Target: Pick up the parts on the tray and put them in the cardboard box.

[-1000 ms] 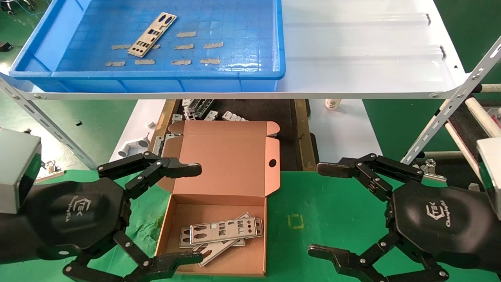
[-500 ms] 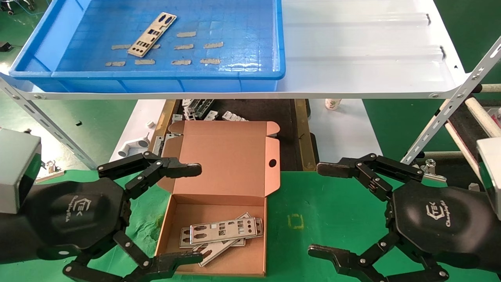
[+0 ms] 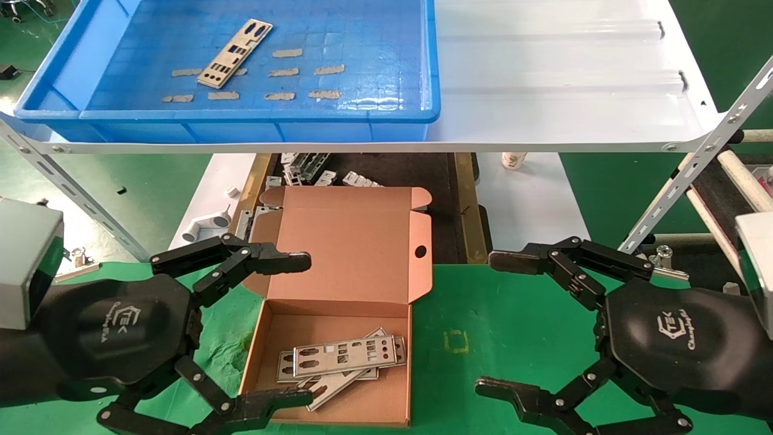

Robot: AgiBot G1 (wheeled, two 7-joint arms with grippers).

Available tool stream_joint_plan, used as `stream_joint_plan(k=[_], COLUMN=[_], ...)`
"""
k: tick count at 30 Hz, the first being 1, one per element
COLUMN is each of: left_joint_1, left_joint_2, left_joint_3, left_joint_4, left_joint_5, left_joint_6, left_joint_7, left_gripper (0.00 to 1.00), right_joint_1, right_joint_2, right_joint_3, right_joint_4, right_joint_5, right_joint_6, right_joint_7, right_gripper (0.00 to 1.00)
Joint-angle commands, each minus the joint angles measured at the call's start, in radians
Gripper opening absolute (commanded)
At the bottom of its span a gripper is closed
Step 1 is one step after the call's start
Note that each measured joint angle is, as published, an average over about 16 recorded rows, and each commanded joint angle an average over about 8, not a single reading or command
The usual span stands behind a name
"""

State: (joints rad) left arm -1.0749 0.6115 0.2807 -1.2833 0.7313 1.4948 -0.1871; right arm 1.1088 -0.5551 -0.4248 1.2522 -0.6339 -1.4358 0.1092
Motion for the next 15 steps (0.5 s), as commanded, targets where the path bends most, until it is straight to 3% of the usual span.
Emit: stream_joint_plan(k=[1,15], left_joint_1=[0.0,0.0], left_joint_2=[0.0,0.0], left_joint_3=[0.0,0.0], left_joint_4=[0.0,0.0], left_joint_5=[0.0,0.0], left_joint_6=[0.0,0.0], left_joint_7=[0.0,0.0], left_gripper=[1.0,1.0], right_joint_1=[0.0,0.0], right_joint_2=[0.0,0.0], right_joint_3=[0.0,0.0], right_joint_4=[0.0,0.0], right_joint_5=[0.0,0.0], right_joint_6=[0.0,0.0], right_joint_7=[0.0,0.0], right_gripper=[1.0,1.0])
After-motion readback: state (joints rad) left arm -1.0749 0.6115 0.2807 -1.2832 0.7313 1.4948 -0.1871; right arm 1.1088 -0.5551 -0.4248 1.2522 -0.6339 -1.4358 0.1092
